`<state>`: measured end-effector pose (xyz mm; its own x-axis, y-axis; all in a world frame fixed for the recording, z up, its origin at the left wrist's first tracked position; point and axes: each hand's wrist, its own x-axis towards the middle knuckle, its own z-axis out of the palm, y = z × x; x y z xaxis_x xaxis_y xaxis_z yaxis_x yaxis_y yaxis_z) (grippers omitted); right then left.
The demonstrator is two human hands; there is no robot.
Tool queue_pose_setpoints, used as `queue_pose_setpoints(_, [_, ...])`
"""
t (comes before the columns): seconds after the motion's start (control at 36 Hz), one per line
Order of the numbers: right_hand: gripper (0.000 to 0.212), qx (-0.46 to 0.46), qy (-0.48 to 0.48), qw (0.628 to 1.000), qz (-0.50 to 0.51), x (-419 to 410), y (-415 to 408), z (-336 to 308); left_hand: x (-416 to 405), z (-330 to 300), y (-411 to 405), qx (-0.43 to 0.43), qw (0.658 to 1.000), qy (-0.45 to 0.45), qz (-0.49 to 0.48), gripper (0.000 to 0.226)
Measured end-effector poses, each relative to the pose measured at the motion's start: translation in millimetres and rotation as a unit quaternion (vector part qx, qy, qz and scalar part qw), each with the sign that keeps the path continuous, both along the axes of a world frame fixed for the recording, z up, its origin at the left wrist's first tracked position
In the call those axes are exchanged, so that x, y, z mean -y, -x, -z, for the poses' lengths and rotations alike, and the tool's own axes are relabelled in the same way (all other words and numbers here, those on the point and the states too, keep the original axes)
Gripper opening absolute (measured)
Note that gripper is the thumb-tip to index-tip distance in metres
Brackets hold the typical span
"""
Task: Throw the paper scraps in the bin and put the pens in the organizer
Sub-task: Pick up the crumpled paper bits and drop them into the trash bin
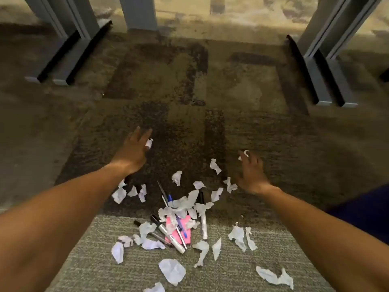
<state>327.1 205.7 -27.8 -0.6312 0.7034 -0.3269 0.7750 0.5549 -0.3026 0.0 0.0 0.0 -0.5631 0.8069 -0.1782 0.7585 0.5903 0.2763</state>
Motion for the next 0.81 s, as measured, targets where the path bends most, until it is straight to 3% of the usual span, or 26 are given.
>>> queue_pose_setpoints(0.22, [0.092, 0.016, 0.041, 0.995, 0.085, -2, 3, 36, 0, 36, -2, 0.007, 1.000, 0.025, -0.016, 0.065])
queue_pose_setpoints(0.42, [0.106, -0.008, 0.024, 0.989, 0.147, -19, 19, 44, -9, 61, 0, 0.058, 0.997, 0.056, -0.005, 0.080])
queue_pose_setpoints(0.61, [0.130, 0.030, 0.041, 0.994, 0.100, -52, 35, 39, -27, 78, 25, 0.045, 0.992, 0.115, 0.001, 0.105])
queue_pose_setpoints(0.69, [0.122, 0.068, 0.040, 0.996, 0.043, -62, 35, 40, -34, 80, 43, 0.051, 0.989, 0.131, 0.047, 0.102])
queue_pose_setpoints(0.81, [0.102, 0.080, 0.013, 0.997, -0.001, -66, 30, 40, -40, 86, 43, 0.073, 0.989, 0.105, 0.071, 0.079])
